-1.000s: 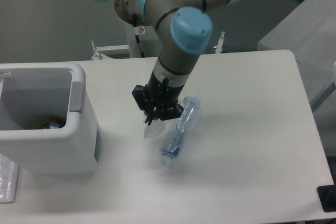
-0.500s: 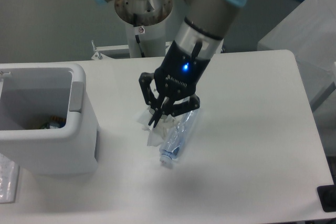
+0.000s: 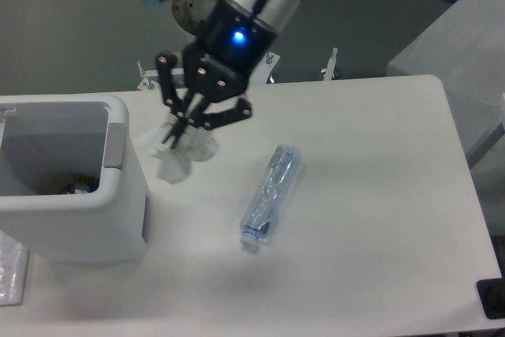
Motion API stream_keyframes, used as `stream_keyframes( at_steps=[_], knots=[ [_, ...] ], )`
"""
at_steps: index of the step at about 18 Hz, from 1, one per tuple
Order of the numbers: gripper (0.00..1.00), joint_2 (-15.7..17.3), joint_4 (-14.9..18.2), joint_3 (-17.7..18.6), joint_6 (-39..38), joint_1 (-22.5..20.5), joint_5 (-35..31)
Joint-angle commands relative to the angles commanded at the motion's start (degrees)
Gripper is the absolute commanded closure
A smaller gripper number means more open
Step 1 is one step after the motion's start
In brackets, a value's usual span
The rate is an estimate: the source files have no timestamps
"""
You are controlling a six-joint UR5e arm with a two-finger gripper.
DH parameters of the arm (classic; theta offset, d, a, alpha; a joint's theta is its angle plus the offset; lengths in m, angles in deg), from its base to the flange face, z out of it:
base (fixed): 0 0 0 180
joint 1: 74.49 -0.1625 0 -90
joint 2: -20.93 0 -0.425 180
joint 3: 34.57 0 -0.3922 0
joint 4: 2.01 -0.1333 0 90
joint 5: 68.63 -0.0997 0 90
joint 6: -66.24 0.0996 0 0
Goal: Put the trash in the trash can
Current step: 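Lift the tissue and carry it over the white bin, then open the gripper to drop the tissue into the bin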
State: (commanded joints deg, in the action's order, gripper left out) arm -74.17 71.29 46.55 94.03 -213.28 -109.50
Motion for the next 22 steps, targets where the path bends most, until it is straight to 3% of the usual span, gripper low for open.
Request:
stream_keyframes(
  at_steps=[7, 12, 13, 14, 15, 20, 22],
  knots=[
    [1.00, -0.26, -1.75, 1.05, -5.20, 7.29, -0.09],
    [0.96, -0.09, -8.33, 5.26, -5.73, 11.96, -0.88],
    [0.70, -0.17, -10.09, 6.23, -5.55, 12.14, -0.88],
    [0.23, -0.17, -11.94, 6.94, -5.38, 12.14, -0.88],
    [0.02, -0.09, -13.35, 7.46, -5.20, 12.31, -1.05],
    [0.00, 1.14, -14.24, 8.26, -4.94, 11.61, -1.23],
    [0.00, 1.67, -14.33, 7.91, -4.85, 9.26, -1.23]
  ],
)
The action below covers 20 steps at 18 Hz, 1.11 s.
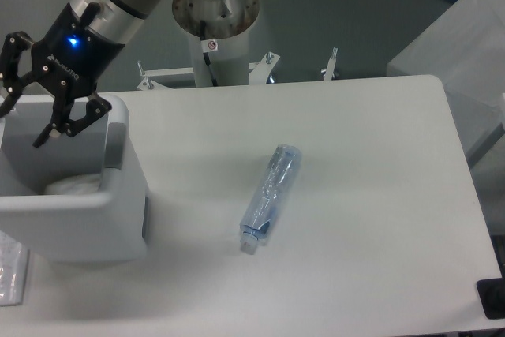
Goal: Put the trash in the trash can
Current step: 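Open the gripper to drop the tissue into the bin, then move the gripper to the clear water bottle and rotate the wrist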
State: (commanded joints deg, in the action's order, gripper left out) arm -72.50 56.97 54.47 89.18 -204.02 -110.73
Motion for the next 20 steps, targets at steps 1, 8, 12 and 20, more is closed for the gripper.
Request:
stream_keyframes(
  at_steps=[1, 8, 12, 20],
  knots=[
    [0.00, 0.09, -0.09, -0.26, 0.26, -2.54, 0.00],
    [0.00, -3.77, -1.67, -5.18, 1.41, -11.52, -5.16],
    [0.00, -6.84, -1.15, -4.32, 5.69, -15.04, -12.46],
    [0.00, -14.13, 2.19, -7.46, 11.95, -15.84, -23.19]
  ],
)
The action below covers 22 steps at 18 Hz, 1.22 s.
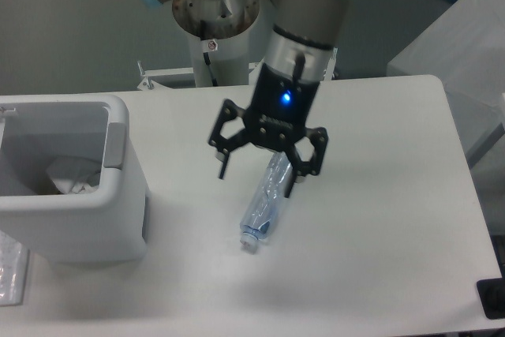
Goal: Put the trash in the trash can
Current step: 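Move the gripper to the clear water bottle and rotate the wrist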
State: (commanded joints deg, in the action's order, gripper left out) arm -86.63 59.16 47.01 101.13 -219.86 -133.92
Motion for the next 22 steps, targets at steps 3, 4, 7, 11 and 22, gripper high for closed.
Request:
stream_keyframes(
  at_steps=[3, 4, 7, 11, 22],
  knots=[
    [0.00, -5.89, 1.32, -1.07, 0.87, -0.09, -5.52],
    [0.00, -6.43, 1.76, -0.81, 1.75, -0.26, -8.42],
    [0.00, -8.01, 4.57, -0.80, 3.07, 0.00, -9.94],
    [0.00, -12.40, 5.72, -1.60, 5.18, 2.45, -14.93],
    [0.00, -16.28, 10.64, -1.60, 6.42, 9.22, -20.40]
  ],
)
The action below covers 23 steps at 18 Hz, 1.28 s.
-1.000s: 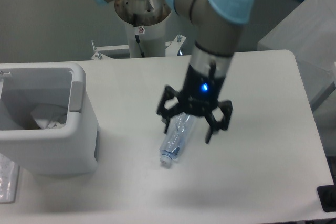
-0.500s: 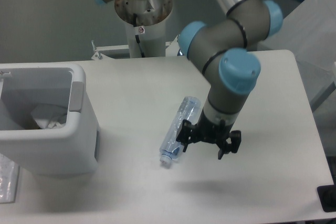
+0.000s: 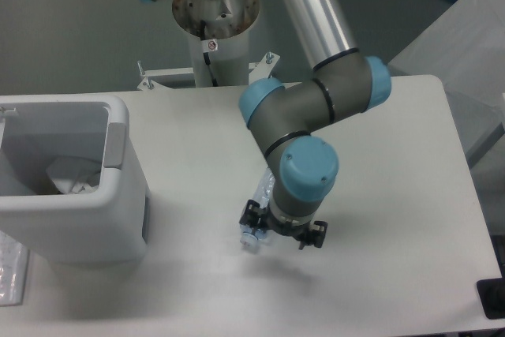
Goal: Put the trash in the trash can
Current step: 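Move the gripper to the clear water bottle and rotate the wrist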
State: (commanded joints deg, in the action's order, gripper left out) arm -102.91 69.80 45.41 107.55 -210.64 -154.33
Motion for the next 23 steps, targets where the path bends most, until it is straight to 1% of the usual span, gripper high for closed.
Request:
stream_keyframes(
  at_steps=[6, 8, 10, 12, 15, 16, 18, 20, 21, 22, 23],
  knots=[
    [0.01, -1.85, -0.08, 0.62, -0.79, 3.69, -6.32],
    [0.04, -2.55, -0.35, 0.70, -1.58, 3.96, -6.33],
    [0.11, -3.34, -0.70, 0.79, -3.16, 4.57, -6.59],
    [0.12, -3.43, -0.61, 0.79, -3.43, 4.75, -7.99],
    [0.18, -3.87, -0.70, 1.67, -3.52, 5.54, -10.28],
    [0.24, -3.78, -0.70, 1.84, -3.52, 5.55, -11.07],
    [0.47, -3.43, -0.52, 1.85, -3.52, 5.55, -11.08],
    [0.78, -3.17, -0.35, 1.76, -3.52, 5.63, -10.72],
    [0.90, -3.17, -0.43, 1.67, -3.52, 5.63, -10.72],
    [0.96, -2.91, -0.52, 1.67, -3.43, 5.63, -10.55],
    [0.97, -2.64, -0.52, 1.67, -3.43, 5.63, -10.37]
  ],
)
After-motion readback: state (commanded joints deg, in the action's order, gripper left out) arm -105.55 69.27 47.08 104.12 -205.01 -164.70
